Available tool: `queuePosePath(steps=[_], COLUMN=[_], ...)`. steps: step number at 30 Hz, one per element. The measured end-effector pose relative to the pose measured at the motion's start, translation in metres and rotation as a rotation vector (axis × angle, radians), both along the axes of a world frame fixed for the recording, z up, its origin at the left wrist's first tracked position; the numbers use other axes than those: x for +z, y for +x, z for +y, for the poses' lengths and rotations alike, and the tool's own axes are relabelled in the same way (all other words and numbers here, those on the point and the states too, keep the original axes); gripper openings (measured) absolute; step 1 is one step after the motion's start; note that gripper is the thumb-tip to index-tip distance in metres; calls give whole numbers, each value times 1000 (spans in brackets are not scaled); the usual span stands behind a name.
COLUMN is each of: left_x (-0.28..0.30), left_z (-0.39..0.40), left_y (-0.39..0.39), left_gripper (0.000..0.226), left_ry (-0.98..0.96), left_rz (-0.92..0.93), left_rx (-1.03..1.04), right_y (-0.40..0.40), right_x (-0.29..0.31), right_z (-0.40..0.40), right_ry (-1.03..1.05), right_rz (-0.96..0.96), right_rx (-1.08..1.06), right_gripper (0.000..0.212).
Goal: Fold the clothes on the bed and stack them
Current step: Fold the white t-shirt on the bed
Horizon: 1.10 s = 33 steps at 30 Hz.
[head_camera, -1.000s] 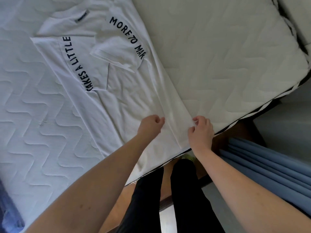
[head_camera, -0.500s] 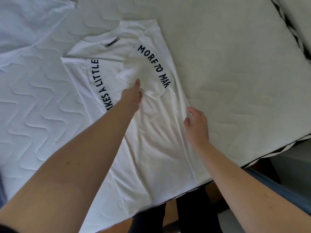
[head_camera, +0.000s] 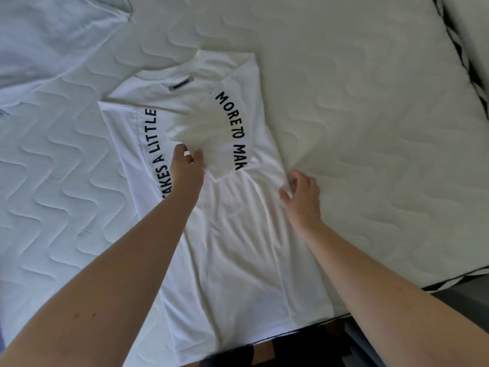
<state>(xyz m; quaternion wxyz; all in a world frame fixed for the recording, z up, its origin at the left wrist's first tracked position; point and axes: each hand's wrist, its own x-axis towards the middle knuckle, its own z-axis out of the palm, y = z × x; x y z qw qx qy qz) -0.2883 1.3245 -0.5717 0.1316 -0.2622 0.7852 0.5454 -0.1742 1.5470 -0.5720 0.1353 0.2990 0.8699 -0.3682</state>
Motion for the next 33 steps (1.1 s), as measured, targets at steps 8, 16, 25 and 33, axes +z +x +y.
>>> queuePosePath(steps=[8, 16, 25, 33], left_x=[-9, -2, -3, -4], left_z=[9, 10, 77, 90], left_y=[5, -4, 72, 90], left_gripper=[61, 35, 30, 32], left_ry=[297, -187, 290, -200], left_rz=[-302, -85, -400, -361], left_rx=[82, -63, -127, -354], right_y=[-10, -26, -47, -79], right_x=[-3, -5, -12, -14], right_z=[4, -4, 4, 18], right_ry=[33, 67, 25, 15], right_rz=[19, -7, 46, 66], right_rx=[99, 156, 95, 90], right_gripper=[49, 69, 40, 23])
